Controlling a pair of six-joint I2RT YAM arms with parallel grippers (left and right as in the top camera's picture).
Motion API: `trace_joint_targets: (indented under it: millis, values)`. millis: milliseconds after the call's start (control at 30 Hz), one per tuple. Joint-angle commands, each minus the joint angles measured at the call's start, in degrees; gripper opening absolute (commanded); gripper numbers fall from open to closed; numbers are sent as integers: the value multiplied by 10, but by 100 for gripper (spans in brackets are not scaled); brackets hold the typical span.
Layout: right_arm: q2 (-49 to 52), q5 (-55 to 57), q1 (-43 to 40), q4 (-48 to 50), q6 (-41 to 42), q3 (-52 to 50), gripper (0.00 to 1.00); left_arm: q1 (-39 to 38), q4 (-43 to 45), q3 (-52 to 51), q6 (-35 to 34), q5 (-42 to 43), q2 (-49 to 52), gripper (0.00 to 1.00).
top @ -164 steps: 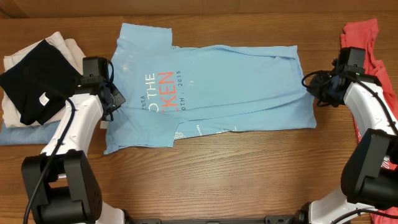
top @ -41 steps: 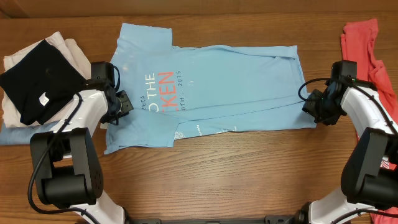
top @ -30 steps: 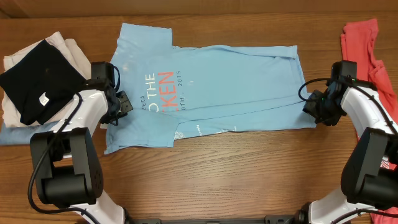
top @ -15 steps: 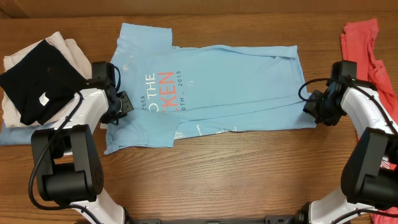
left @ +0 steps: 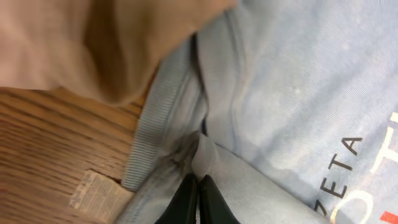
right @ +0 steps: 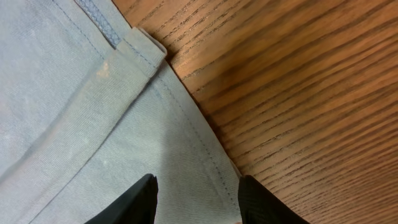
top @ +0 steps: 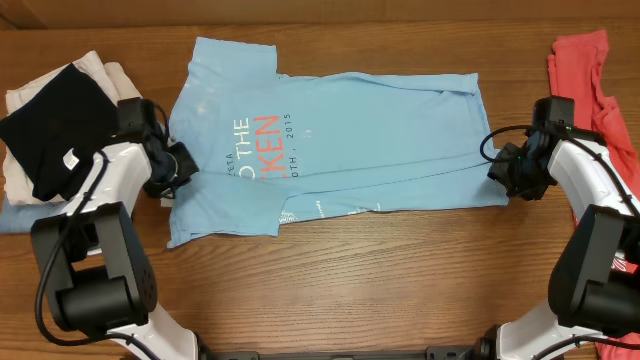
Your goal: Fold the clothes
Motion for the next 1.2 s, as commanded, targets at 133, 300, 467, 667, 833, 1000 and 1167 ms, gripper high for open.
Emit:
trace_joint_targets:
  millis: [133,300,467,667,833,1000,1167]
  values:
    - [-1,6,2,4,-2,-2,46,3,29,14,57,82,-21,4]
    - [-1,6,2,4,-2,-2,46,3,52,16,62,102,-21,4]
    - [-1,6,2,7,-2,-2,46,10,64,28,70,132,-21,4]
    - [-1,6,2,10,-2,-2,46,33,68,31,51,139,-21,4]
    - [-1,6,2,14,-2,-2,46,44,69,31,39,139,-21,4]
    - [-1,6,2,15,-1,-2,46,44,71,31,35,141,-21,4]
    - [-1,6,2,15,-2,-2,46,44,71,31,16,138,-21,4]
